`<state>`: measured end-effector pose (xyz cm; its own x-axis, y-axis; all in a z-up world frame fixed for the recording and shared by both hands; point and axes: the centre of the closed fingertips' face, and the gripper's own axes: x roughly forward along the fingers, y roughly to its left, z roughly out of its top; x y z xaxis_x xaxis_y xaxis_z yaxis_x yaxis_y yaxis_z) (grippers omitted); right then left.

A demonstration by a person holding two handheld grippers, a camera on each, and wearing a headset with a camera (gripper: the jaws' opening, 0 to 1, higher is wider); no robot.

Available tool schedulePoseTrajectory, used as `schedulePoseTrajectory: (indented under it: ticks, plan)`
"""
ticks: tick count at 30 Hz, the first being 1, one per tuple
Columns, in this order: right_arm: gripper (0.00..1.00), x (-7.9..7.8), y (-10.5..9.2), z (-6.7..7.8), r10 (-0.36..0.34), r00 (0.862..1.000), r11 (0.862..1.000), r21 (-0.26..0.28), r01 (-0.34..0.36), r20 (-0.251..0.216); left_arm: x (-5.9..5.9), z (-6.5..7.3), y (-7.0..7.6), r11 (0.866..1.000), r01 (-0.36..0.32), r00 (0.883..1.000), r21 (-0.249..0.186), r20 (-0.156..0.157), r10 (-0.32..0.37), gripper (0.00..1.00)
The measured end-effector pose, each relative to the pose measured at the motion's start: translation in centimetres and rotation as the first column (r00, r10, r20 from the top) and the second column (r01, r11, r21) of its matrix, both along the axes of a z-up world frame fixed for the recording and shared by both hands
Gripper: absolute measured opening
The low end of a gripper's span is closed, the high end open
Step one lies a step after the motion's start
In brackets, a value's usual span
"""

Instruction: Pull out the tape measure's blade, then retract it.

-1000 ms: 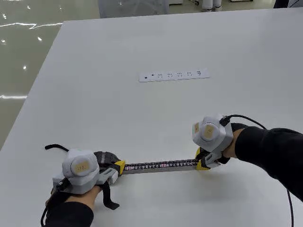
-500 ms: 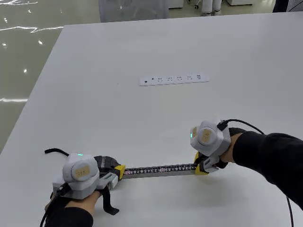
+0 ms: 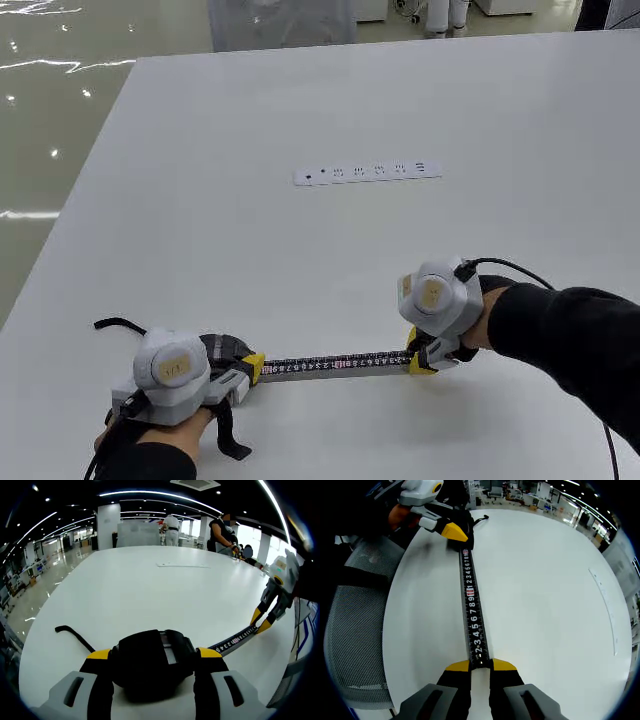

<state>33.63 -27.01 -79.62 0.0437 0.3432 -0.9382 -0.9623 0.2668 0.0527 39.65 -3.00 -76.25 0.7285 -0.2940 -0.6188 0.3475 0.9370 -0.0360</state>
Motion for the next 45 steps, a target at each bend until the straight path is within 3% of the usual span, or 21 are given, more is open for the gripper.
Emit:
schedulePoseTrajectory:
  ticks: [45]
  plan:
    - [0.09,0.2,1.6,0.1,-0.009,1.000,1.000,0.006,0.009,-0.014,0.2,-0.2,-0.1,1.000,-0.006,1.000,0.000,-0.007,0.006,0.60]
